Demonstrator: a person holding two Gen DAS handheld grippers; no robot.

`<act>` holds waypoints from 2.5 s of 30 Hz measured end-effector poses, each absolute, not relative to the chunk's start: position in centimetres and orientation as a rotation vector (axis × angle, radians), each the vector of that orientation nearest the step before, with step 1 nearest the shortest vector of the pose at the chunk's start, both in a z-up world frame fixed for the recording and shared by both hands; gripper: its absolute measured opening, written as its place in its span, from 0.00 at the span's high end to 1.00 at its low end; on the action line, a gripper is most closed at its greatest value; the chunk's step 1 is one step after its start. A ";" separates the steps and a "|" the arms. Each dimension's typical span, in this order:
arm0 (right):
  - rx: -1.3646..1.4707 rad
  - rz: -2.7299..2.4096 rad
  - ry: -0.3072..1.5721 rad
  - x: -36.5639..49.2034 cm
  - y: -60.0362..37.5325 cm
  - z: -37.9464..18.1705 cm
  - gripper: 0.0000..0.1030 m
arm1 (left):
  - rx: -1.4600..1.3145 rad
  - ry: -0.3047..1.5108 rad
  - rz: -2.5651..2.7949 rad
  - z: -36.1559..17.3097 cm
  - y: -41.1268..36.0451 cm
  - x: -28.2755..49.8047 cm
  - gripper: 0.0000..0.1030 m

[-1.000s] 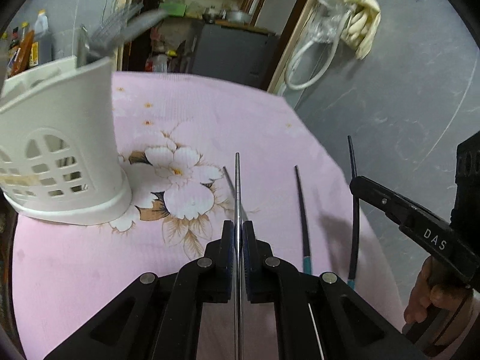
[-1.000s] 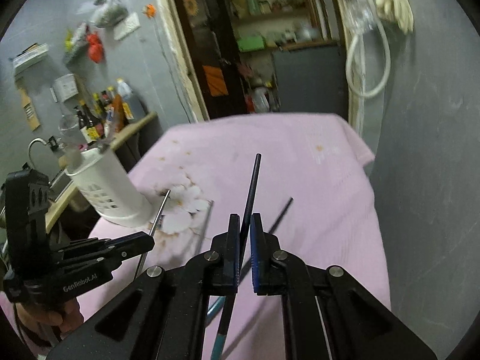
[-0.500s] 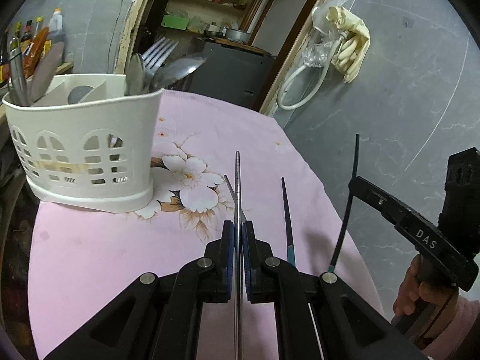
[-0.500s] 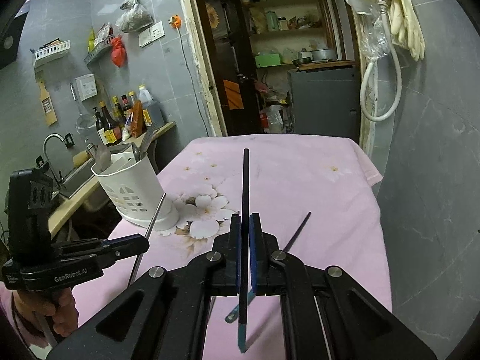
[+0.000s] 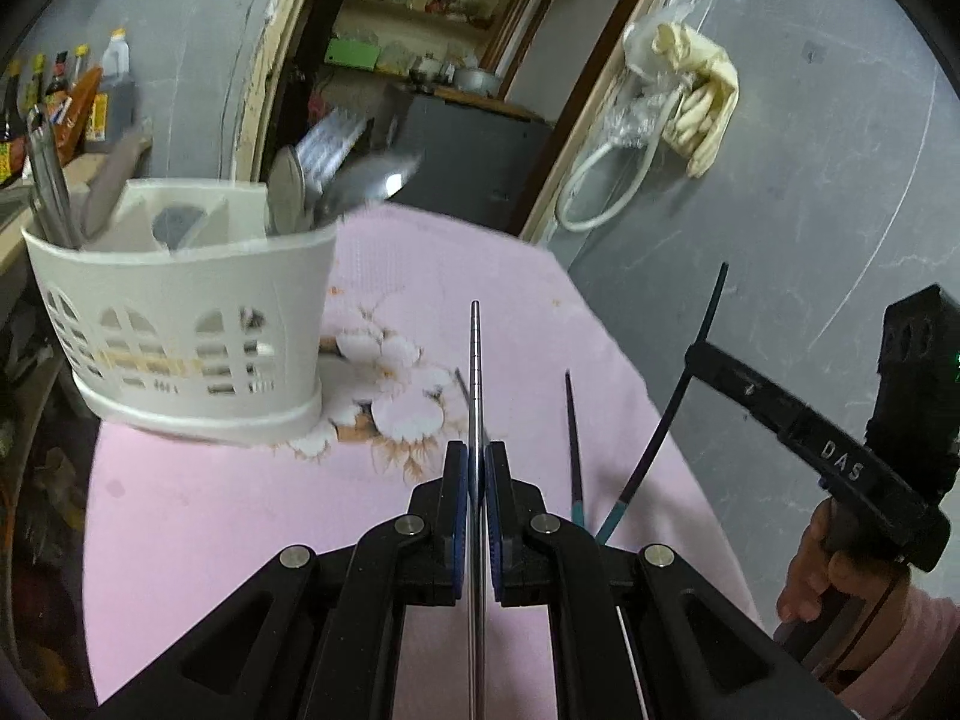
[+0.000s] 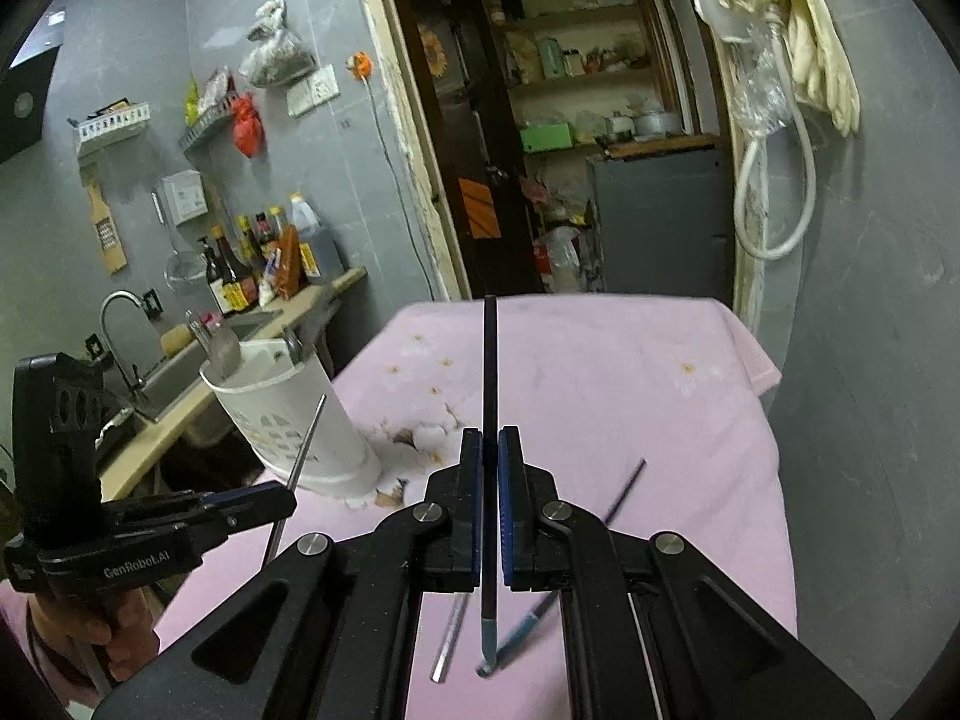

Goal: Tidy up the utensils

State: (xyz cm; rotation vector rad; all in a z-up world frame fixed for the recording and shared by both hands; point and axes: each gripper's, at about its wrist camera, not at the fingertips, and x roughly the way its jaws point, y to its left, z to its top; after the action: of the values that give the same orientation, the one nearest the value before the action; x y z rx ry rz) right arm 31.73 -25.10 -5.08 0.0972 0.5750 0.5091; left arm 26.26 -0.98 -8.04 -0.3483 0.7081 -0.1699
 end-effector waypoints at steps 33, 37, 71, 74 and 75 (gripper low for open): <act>0.089 0.752 0.312 31.3 -16.0 6.1 0.95 | -0.378 0.397 0.000 2.8 9.4 25.5 0.94; 0.084 0.772 0.274 31.7 -14.1 7.3 0.95 | -0.401 0.353 0.020 4.2 12.0 26.0 0.94; 0.046 0.702 0.389 35.2 -6.5 0.1 0.95 | -0.311 0.185 0.102 -2.2 18.0 31.0 0.94; 0.045 0.705 0.400 35.3 -6.3 -0.5 0.95 | -0.312 0.192 0.104 -2.9 18.0 30.6 0.94; 0.042 0.705 0.403 35.2 -6.2 -0.6 0.95 | -0.311 0.199 0.103 -3.1 18.0 30.5 0.94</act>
State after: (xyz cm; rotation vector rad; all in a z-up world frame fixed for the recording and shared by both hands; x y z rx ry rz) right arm 35.22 -6.20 -0.59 0.0419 0.4034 0.7052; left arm 30.54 18.01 -3.09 -0.3113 0.1989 0.1030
